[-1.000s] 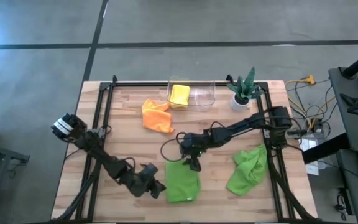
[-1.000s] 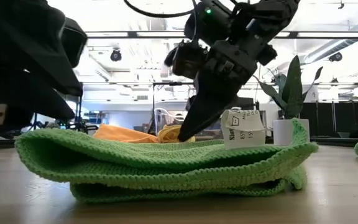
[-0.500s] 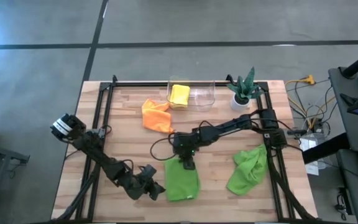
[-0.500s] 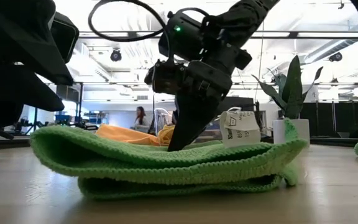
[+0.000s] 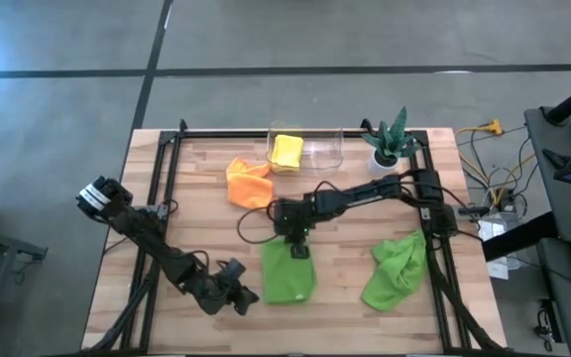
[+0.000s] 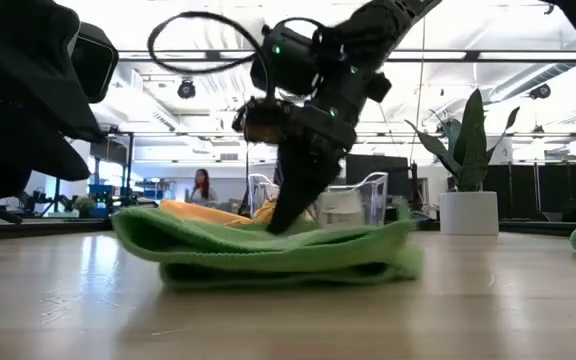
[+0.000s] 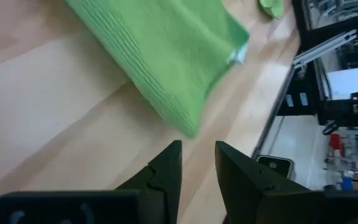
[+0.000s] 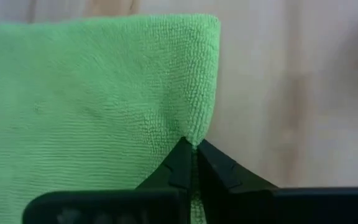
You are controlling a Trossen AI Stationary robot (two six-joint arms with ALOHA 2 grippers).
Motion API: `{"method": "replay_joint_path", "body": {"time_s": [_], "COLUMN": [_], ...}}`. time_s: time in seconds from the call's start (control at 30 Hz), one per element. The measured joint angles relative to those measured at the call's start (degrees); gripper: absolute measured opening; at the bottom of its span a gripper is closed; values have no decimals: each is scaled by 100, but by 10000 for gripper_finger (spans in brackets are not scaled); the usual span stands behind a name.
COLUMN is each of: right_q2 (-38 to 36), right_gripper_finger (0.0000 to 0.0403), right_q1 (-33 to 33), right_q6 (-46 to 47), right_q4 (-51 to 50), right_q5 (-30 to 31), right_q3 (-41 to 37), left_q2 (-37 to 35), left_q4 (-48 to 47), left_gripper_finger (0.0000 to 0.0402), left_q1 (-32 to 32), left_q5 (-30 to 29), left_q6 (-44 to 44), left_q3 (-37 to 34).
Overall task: Fold microfiber towels
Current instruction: Fold the left green microfiber towel
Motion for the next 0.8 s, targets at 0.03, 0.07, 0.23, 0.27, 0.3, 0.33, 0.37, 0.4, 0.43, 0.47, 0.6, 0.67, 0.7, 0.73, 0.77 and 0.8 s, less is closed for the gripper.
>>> {"method": "replay_joint_path", "body": {"time_s": [0.03, 0.07, 0.23, 0.27, 0.3, 0.33, 0.37, 0.4, 0.43, 0.47, 0.6, 0.67, 0.7, 0.73, 0.77, 0.8], "right_q2": [-58, -110, -354, -398, -442, -475, -516, -549, -581, -626, -742, -744, -736, -717, -709, -707], "right_gripper_finger": [9, 9, 9, 9, 9, 9, 9, 9, 9, 9, 9, 9, 9, 9, 9, 9], "right_q1": [-11, -21, -5, 26, 62, 125, 193, 270, 357, 448, 836, 1030, 1112, 1198, 1273, 1341], "right_q6": [-52, -106, -126, -82, -46, 21, 94, 141, 203, 272, 491, 615, 681, 752, 802, 827], "right_q4": [-39, -102, -232, -244, -264, -325, -392, -428, -428, -430, -377, -293, -281, -234, -191, -196], "right_q5": [85, 182, 376, 429, 533, 692, 798, 852, 864, 915, 1186, 1270, 1282, 1279, 1279, 1275], "right_q3": [54, 116, 313, 347, 369, 379, 380, 377, 364, 353, 351, 353, 350, 349, 349, 349], "left_q2": [-40, -85, -270, -297, -337, -370, -417, -478, -548, -635, -1098, -1393, -1539, -1688, -1852, -1996], "left_q4": [-83, -160, -484, -490, -517, -578, -641, -748, -875, -997, -1341, -1563, -1709, -1815, -1886, -1961], "left_gripper_finger": [81, 81, 81, 81, 81, 81, 81, 81, 81, 81, 81, 81, 81, 81, 81, 81], "left_q1": [0, 0, 0, 0, 0, 0, 0, -2, -13, -15, -20, -17, -15, -15, -15, -15], "left_q5": [0, 1, -2, -2, -1, -6, -10, -57, -150, -225, -715, -903, -986, -1051, -1090, -1160], "left_q6": [7, 29, 201, 203, 205, 205, 207, 208, 208, 207, 208, 207, 205, 206, 204, 208], "left_q3": [-6, -10, -31, -67, -102, -131, -149, -172, -193, -221, -474, -624, -693, -764, -847, -930]}}
